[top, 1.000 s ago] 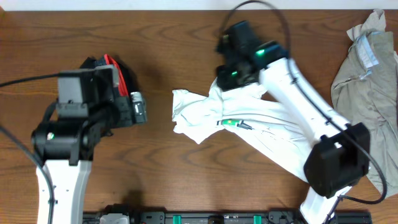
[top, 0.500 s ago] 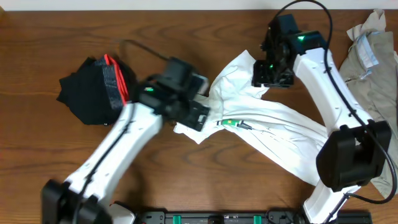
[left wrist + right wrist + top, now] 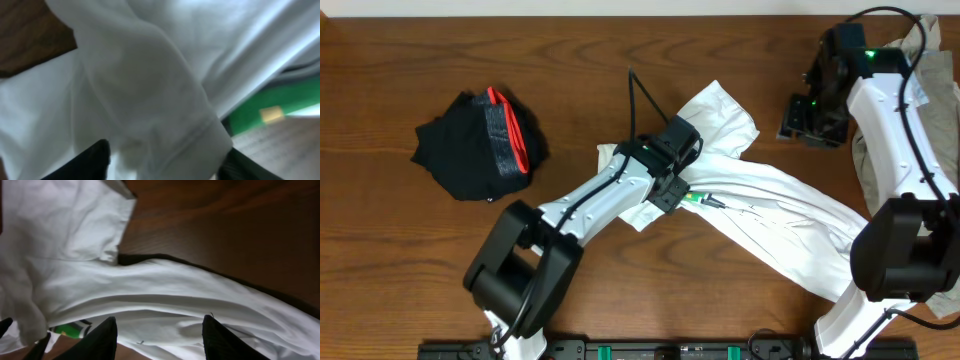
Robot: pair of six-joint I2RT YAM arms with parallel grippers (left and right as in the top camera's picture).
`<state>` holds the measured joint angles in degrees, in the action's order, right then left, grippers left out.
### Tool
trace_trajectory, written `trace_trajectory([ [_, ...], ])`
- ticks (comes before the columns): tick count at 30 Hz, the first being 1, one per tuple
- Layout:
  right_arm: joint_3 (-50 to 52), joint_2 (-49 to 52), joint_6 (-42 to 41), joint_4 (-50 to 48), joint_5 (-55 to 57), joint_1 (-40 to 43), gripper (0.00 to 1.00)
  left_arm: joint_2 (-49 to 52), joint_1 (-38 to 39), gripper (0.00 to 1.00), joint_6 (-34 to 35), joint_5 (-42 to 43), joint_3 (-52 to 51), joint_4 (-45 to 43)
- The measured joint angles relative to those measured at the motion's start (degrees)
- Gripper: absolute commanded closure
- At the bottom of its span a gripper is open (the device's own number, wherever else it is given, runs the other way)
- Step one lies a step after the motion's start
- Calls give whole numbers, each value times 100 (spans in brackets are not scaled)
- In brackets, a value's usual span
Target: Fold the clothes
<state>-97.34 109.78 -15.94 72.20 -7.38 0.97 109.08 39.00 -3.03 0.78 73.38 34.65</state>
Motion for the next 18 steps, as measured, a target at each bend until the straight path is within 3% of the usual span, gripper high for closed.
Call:
trace_trajectory([
  [4, 0, 0, 2, 24, 35, 94, 47, 66, 2, 91, 48, -236, 0, -155],
  [5, 0, 0, 2, 26, 39, 94, 47, 66, 2, 94, 68, -389, 2, -179],
  [11, 0, 0, 2, 26, 87, 94, 47, 66, -114, 94, 442, -1799, 59, -236],
  [18, 74, -2, 44, 24, 103, 94, 47, 66, -992, 94, 946, -2804, 251, -837],
])
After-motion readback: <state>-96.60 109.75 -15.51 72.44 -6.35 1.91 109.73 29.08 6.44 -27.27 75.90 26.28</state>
